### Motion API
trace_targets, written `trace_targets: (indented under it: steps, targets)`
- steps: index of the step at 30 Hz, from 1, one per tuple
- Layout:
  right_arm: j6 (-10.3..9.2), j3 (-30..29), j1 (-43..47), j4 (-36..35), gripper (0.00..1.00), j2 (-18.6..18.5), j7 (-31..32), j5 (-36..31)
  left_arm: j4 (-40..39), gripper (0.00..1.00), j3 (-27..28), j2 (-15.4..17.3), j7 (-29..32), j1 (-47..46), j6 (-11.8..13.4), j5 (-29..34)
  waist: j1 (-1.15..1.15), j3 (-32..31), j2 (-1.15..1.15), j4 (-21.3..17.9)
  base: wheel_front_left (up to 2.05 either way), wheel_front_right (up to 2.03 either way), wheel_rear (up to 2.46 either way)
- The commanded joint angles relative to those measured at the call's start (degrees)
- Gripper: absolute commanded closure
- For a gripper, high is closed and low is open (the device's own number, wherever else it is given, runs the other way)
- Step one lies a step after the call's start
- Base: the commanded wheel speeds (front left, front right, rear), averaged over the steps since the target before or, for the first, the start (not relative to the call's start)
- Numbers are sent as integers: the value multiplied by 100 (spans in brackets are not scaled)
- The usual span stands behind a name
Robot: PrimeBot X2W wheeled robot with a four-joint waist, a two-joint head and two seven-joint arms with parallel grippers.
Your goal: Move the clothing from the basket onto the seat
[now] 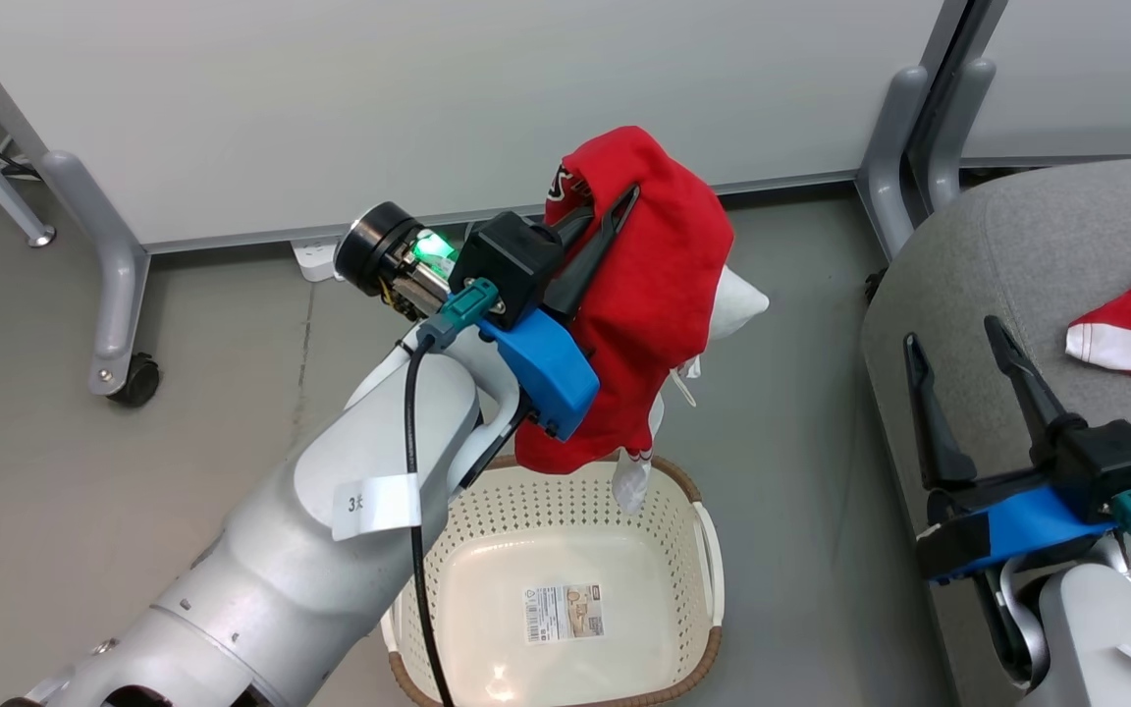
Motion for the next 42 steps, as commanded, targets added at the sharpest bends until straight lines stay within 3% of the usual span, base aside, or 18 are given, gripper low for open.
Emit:
trace_targets:
  steps: [1, 16, 34, 42]
  targets:
    - [1, 15, 125, 3, 0, 20, -2, 46, -26, 100, 29, -12, -28, -76, -17, 39, 1, -53, 0, 16, 0, 0, 0]
    - [1, 385, 81, -45, 0, 20, -2, 83, -6, 100, 46, -44, -28, -93, -64, 106, 1, -129, 0, 52, 0, 0, 0]
    - [1, 2054, -691, 279, 0, 3, -2, 338, -6, 100, 58, -130, -28, -173, -94, 186, 1, 36, 0, 163, 0, 0, 0]
    - [1, 2496, -1343, 712, 0, 116, -2, 508, -39, 100, 28, -221, -28, -219, -126, 238, 1, 164, 0, 249, 0, 0, 0]
